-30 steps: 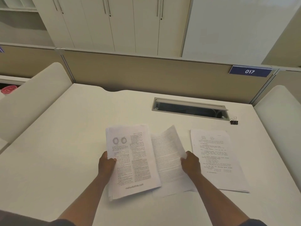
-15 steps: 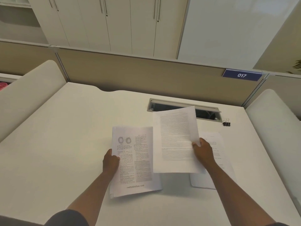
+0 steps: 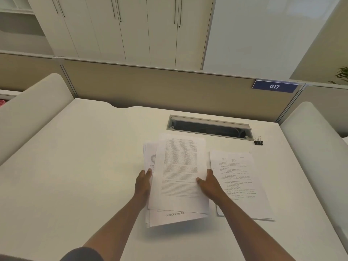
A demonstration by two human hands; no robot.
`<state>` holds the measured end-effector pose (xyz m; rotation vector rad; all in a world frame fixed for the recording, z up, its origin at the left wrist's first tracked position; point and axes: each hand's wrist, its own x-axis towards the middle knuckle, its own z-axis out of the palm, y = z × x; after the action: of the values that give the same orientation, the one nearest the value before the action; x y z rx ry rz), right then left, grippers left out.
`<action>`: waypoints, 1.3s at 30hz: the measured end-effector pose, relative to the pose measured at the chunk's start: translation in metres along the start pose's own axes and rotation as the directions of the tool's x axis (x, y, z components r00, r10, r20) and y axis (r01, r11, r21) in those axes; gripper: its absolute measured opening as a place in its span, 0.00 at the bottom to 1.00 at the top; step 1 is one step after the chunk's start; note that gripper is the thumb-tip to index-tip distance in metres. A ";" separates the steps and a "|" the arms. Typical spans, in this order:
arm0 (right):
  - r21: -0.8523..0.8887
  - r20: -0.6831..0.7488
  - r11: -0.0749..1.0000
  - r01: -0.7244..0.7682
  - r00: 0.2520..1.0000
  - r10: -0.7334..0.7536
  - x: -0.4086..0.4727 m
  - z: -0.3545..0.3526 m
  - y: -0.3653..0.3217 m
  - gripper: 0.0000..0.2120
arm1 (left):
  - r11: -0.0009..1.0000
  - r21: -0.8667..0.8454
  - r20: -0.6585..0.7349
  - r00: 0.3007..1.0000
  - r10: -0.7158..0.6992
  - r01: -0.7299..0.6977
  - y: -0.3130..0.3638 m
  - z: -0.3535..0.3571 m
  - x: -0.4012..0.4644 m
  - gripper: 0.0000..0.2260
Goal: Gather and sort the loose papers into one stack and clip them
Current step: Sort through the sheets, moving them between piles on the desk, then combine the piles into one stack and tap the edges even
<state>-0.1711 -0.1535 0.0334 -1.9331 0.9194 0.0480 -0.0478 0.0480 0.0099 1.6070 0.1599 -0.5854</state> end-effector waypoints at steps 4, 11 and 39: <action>-0.059 0.079 0.997 0.049 0.996 -0.044 -0.003 -0.001 0.001 0.25 | 0.999 0.036 0.034 0.999 -0.012 0.011 -0.001 0.009 -0.002 0.29; -0.007 0.098 0.998 0.061 0.993 -0.060 -0.001 -0.015 0.010 0.27 | 0.983 0.167 0.079 0.995 0.063 -0.075 -0.004 0.023 0.000 0.10; -0.368 -0.348 0.714 -0.595 0.801 0.488 0.064 -0.135 0.099 0.47 | 0.930 0.360 0.023 0.998 0.066 -0.070 0.009 0.070 0.040 0.10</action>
<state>-0.2307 -0.3201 0.0073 -2.0429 1.7547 0.4430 -0.0288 -0.0304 -0.0012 1.9571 -0.0149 -0.5929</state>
